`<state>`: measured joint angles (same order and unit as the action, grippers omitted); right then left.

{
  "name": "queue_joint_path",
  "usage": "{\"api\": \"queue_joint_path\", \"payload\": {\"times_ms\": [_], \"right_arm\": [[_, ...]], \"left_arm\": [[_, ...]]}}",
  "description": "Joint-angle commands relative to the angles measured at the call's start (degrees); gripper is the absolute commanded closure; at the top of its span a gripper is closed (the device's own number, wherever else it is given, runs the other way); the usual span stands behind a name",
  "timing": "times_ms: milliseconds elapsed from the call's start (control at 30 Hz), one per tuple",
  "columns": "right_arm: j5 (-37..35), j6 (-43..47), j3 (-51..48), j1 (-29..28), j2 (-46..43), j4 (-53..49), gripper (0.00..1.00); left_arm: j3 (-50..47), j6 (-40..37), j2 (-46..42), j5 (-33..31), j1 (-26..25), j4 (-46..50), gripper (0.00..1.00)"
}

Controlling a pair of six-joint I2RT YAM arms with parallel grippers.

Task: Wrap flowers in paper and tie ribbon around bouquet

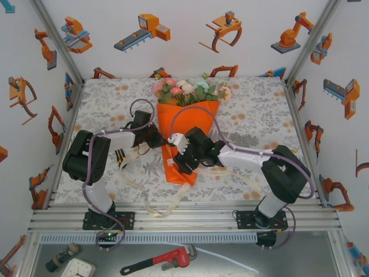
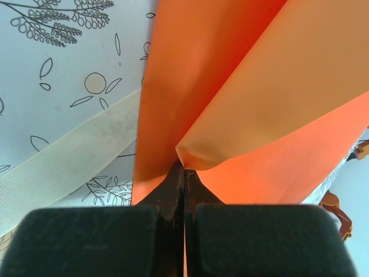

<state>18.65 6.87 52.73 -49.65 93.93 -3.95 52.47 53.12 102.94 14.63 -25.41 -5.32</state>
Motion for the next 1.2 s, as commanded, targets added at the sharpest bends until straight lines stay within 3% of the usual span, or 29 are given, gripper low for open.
{"api": "queue_joint_path", "payload": {"times_ms": [0,133,167,300,400,533,667,833,933,967,1067,1167], "right_arm": [[2.11,2.13,1.97,-0.09,1.51,2.01,0.52],[2.83,-1.26,0.27,-0.15,-2.34,1.92,0.98],[2.87,-3.22,-0.85,-0.18,-4.78,2.24,1.00],[-2.29,-11.80,-9.07,-2.20,-18.08,5.80,1.00],[-13.38,-16.77,-16.30,-3.65,-30.83,5.82,1.00],[-35.79,-22.38,-23.64,-3.79,-50.32,2.10,1.00],[-44.01,-20.57,-27.67,-3.78,-64.58,2.53,1.00],[-52.56,-16.17,-25.21,-3.79,-69.27,1.52,1.00],[-54.74,-12.34,-21.47,-3.77,-67.76,3.33,1.00],[-59.12,-12.56,-20.20,-3.78,-66.57,2.69,1.00],[-84.15,-24.97,-15.01,-3.74,-61.54,-10.05,1.00],[-98.26,-48.76,-9.86,-3.65,-56.77,-34.96,1.00]], "left_arm": [[1.73,-1.39,0.60,0.75,0.05,1.15,1.00],[1.99,-1.20,0.64,0.58,0.04,1.47,1.00],[2.11,-1.25,0.62,0.49,0.06,1.47,1.00],[2.43,-1.25,0.73,0.08,0.02,1.80,1.00],[2.56,-1.38,0.93,-0.30,0.08,1.95,1.00],[2.55,-1.53,0.64,-0.82,0.10,2.16,1.00],[2.72,-1.88,0.66,-1.10,0.17,2.71,1.00],[3.08,-1.88,1.46,-0.88,0.03,2.69,1.00],[3.46,-1.68,2.06,-0.79,0.13,2.68,1.00],[3.60,-1.59,2.11,-0.75,0.16,2.44,1.00],[4.11,-1.55,2.30,-0.57,0.12,2.50,1.00],[4.12,-1.68,2.03,-0.76,0.07,2.51,1.00]]}}
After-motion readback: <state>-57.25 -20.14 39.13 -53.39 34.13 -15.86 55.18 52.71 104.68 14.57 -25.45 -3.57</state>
